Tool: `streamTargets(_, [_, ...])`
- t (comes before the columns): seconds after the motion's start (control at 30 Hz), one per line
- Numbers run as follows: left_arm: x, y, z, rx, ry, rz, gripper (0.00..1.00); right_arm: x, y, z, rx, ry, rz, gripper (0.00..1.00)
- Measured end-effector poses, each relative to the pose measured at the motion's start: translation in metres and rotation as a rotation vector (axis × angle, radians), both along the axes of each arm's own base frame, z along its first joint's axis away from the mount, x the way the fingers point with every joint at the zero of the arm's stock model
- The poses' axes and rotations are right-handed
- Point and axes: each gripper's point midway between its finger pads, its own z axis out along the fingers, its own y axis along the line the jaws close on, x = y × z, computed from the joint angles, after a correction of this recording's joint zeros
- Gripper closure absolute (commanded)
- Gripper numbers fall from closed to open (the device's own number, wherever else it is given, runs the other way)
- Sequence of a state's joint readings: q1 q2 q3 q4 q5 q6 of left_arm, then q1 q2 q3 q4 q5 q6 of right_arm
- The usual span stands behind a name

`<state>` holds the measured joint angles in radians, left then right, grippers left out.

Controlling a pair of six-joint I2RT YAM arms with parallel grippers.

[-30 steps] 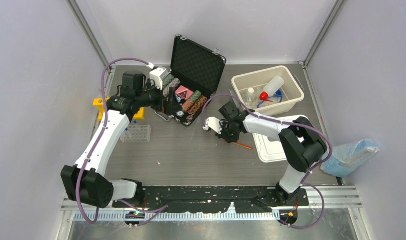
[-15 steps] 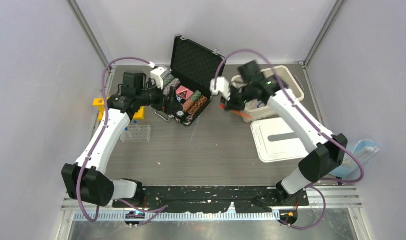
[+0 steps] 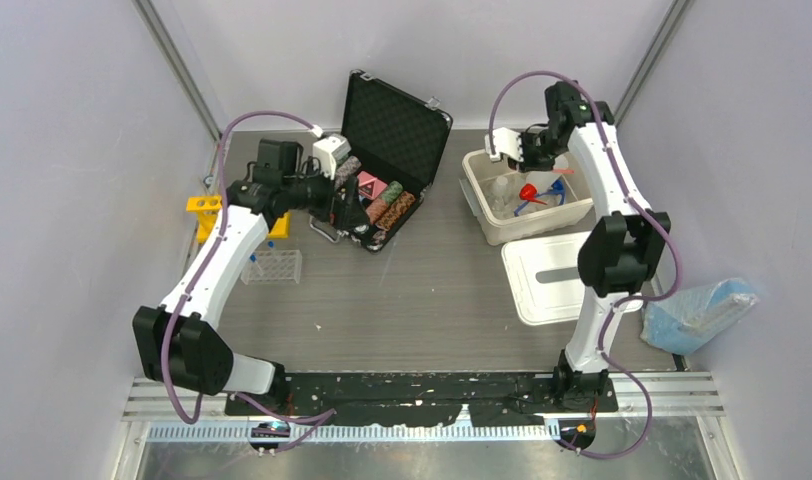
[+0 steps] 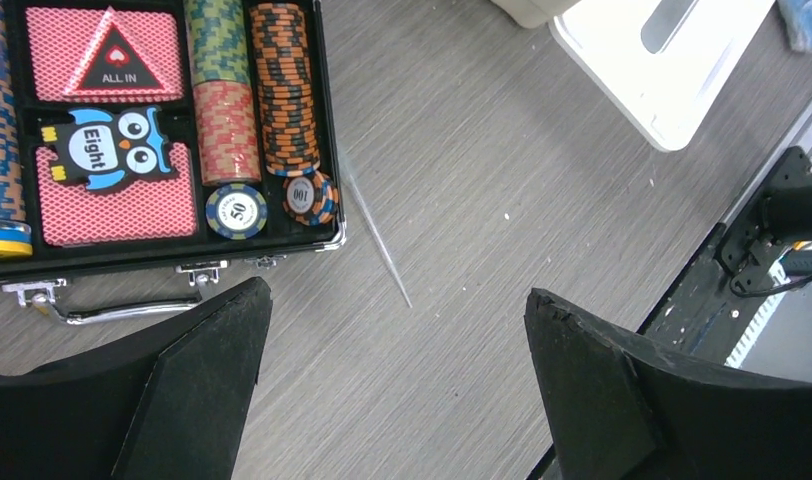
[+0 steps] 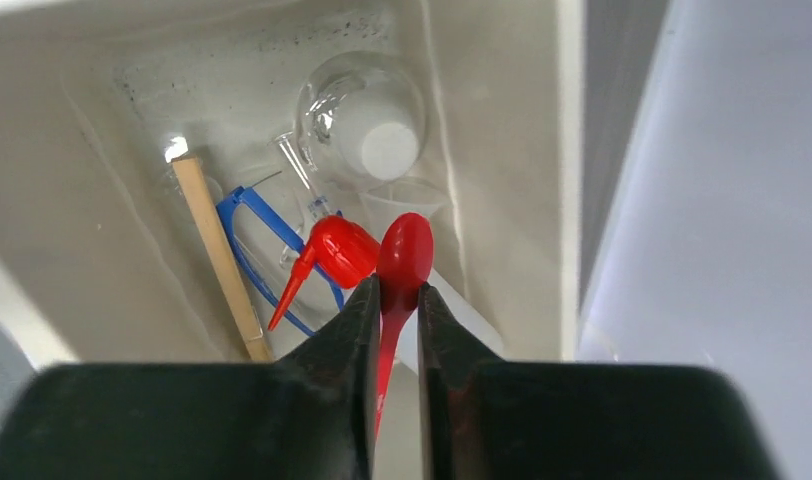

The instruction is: Organize the chemistry lab equipment

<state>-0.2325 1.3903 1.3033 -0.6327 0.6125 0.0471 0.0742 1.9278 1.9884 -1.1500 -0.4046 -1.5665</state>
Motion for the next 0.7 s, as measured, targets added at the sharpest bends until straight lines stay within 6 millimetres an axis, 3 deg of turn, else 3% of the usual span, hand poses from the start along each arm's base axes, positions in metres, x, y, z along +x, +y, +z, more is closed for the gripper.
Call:
streamTargets(0.03, [-0.002,0.000,-0.002,0.014,0.000,-0.009,0.02,0.003,-0.002,-0.011,-0.016,0.016,0.014,0.66])
streamTargets(0.07, [-0.004,-0.001,-0.005,0.031,0.002,-0.018,0.03,0.006,-0.003,-0.021,-0.033,0.030,0.030,0.50])
streamTargets(0.13, [-0.010,-0.005,-0.012,0.075,0.001,-0.046,0.05,0.009,-0.003,-0.035,-0.050,0.047,0.045,0.37])
streamTargets(0.23, [-0.021,-0.016,-0.028,0.150,0.015,-0.102,0.08,0.014,-0.004,-0.037,-0.055,0.032,0.036,0.32])
streamTargets(0.37, [-0.029,-0.029,-0.059,0.246,0.055,-0.144,0.17,0.022,-0.003,-0.026,-0.029,-0.009,-0.013,0.27])
streamTargets(0.5, [-0.036,-0.037,-0.095,0.323,0.132,-0.146,0.28,0.017,-0.002,0.003,0.042,-0.052,-0.108,0.20])
streamTargets(0.7, [-0.040,-0.047,-0.138,0.422,0.215,-0.106,0.45,-0.009,-0.002,0.074,0.220,-0.165,-0.278,0.16])
